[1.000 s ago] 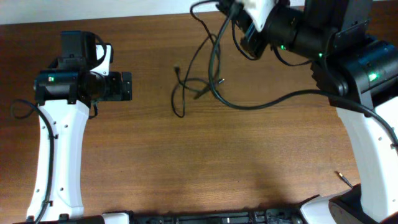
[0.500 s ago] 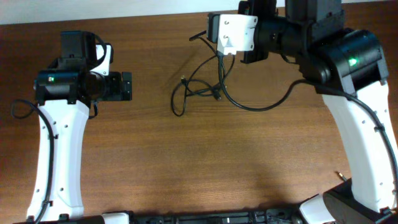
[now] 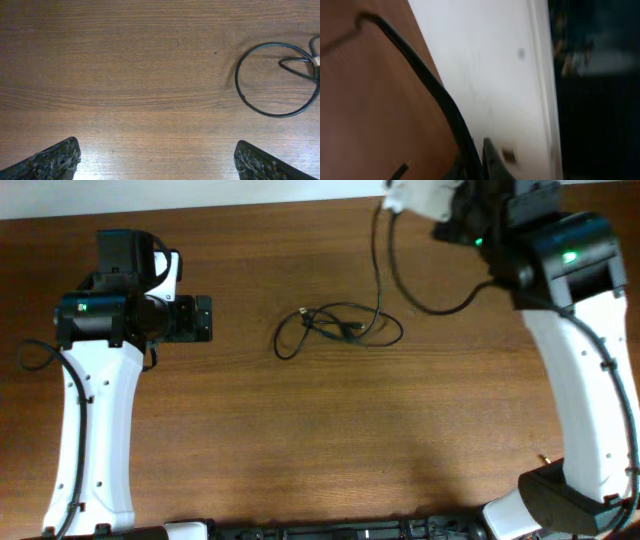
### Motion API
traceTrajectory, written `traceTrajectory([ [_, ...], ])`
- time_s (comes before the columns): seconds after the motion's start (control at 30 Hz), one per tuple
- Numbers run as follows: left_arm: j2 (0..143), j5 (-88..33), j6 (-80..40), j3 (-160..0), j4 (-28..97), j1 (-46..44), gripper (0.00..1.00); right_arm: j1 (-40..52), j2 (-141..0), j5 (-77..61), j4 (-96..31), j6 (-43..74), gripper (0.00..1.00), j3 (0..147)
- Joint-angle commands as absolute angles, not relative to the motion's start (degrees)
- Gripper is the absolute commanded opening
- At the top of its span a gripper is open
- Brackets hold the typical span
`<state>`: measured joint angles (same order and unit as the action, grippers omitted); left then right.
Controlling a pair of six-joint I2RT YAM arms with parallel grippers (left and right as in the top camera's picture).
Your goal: Untangle cables
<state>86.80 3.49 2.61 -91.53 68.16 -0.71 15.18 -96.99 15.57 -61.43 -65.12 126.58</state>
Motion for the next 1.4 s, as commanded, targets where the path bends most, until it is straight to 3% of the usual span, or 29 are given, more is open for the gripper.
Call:
traceTrajectory([
  [0.0,86.9,3.9,3.3,-92.1,68.2,-0.5,0.99,10.0,-97.2,15.6,-64.3,-65.7,0.04,127.5],
  [0.43,86.9,3.9,3.3,-92.1,68.2,-0.5,0.99,0.1,-106.6,9.3,-77.9,-65.8,0.04,127.5],
  [0.57,86.9,3.9,3.3,-92.1,68.2,-0.5,0.99,-1.5,-108.2,16.7,-77.8,-65.8,0.04,127.5],
  [0.7,86.9,3.9,3.3,-92.1,68.2,-0.5,0.99,-2.4,-108.5,36.3,-74.5,-65.5,0.04,127.5],
  [0.8,86.9,3.9,3.3,-92.1,68.2,-0.5,0.99,-2.4,-108.4,51.7,-66.8,-64.0,0.04,127.5],
  [0.93,86.9,3.9,3.3,-92.1,68.2,-0.5,0.99,-2.3,-108.4,61.6,-50.1,-63.6,0.04,127.5],
  [1.2,86.9,3.9,3.3,-92.1,68.2,-0.5,0.99,-0.6,-107.5,70.3,-19.2,-63.7,0.04,127.6],
  [1.37,86.9,3.9,3.3,-92.1,68.2,-0.5,0.99,4.4,-105.7,69.3,-8.2,-63.8,0.04,127.6],
])
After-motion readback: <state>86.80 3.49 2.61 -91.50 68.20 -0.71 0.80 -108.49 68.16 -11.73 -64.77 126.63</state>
